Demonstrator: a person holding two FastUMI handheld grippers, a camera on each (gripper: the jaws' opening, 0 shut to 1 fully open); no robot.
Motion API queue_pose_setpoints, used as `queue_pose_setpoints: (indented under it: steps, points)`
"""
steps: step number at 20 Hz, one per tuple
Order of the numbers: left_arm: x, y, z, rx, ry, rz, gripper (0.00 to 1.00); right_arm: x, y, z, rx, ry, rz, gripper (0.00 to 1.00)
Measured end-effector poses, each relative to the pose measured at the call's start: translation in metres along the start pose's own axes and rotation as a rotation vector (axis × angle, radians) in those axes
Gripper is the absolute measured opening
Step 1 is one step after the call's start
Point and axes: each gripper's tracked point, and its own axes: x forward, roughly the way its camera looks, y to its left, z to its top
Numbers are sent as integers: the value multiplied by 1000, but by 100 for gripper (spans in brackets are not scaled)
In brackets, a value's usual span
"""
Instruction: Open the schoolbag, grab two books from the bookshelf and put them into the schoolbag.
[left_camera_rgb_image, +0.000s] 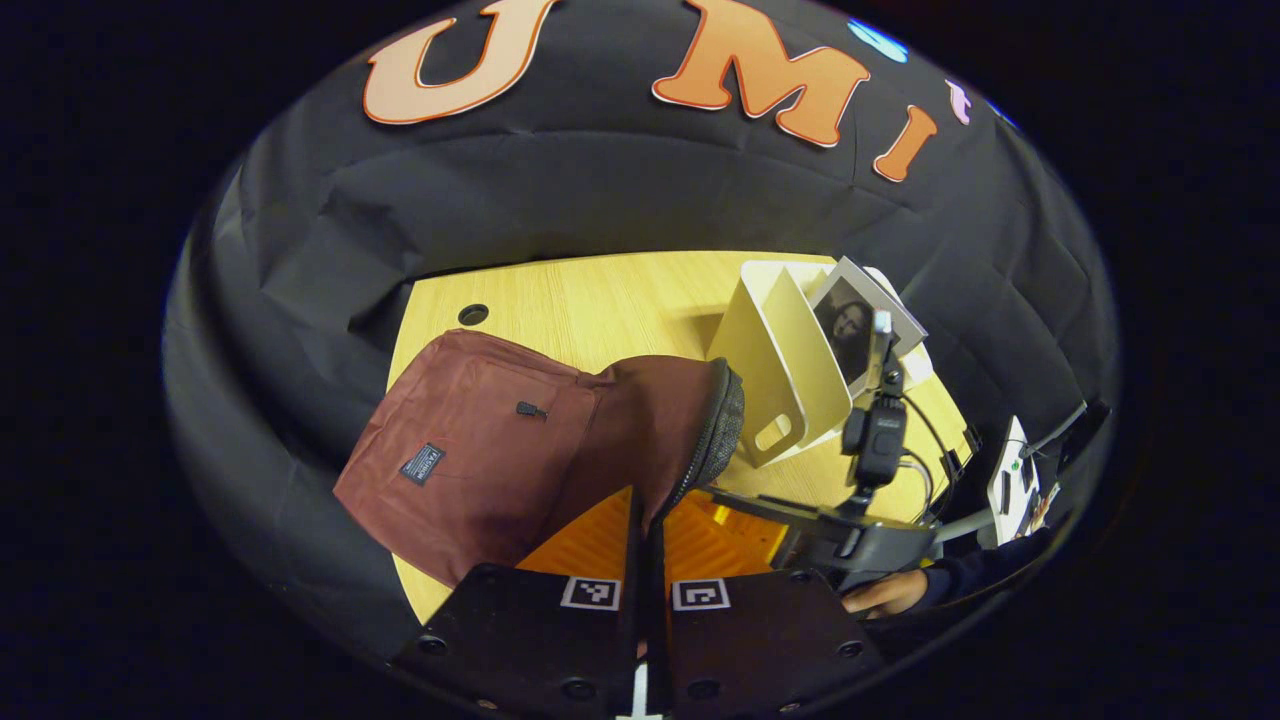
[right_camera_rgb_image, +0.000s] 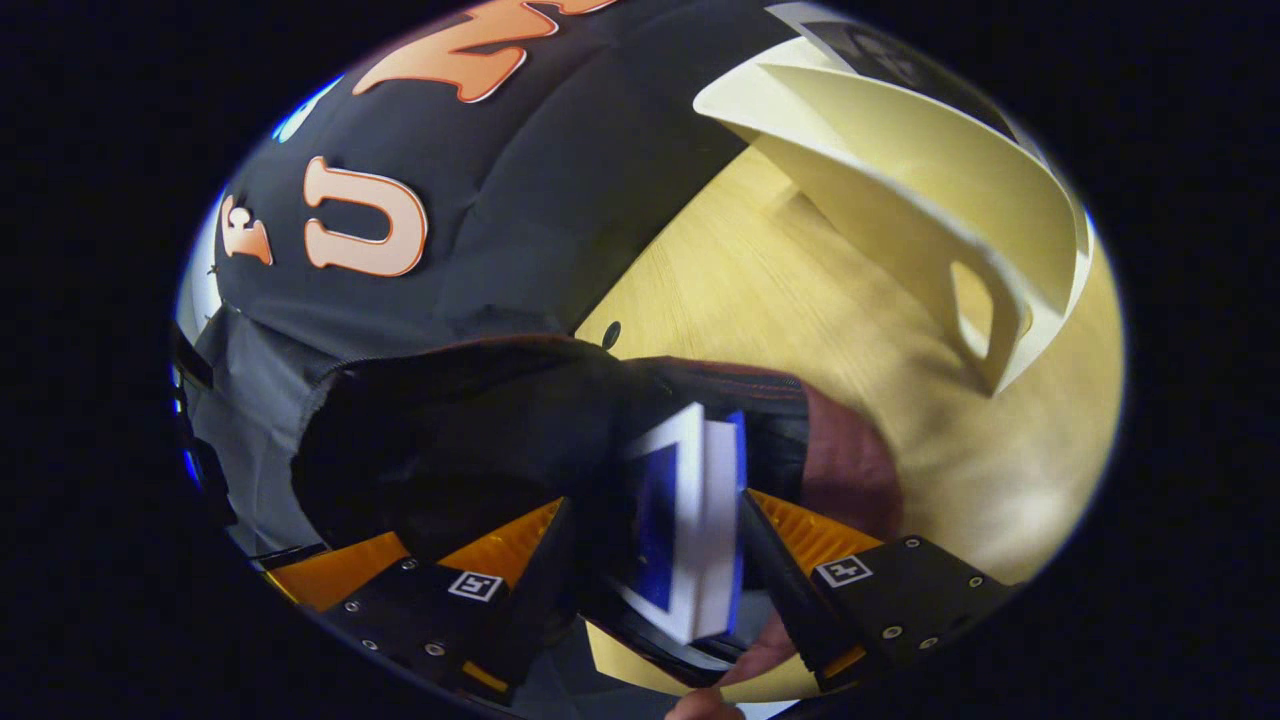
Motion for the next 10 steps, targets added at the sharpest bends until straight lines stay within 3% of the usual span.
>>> queue_pose_setpoints:
  steps: [10]
  points:
    - [9, -14, -4, 57, 13, 12, 5, -84, -39, 105, -151, -146, -139, 97]
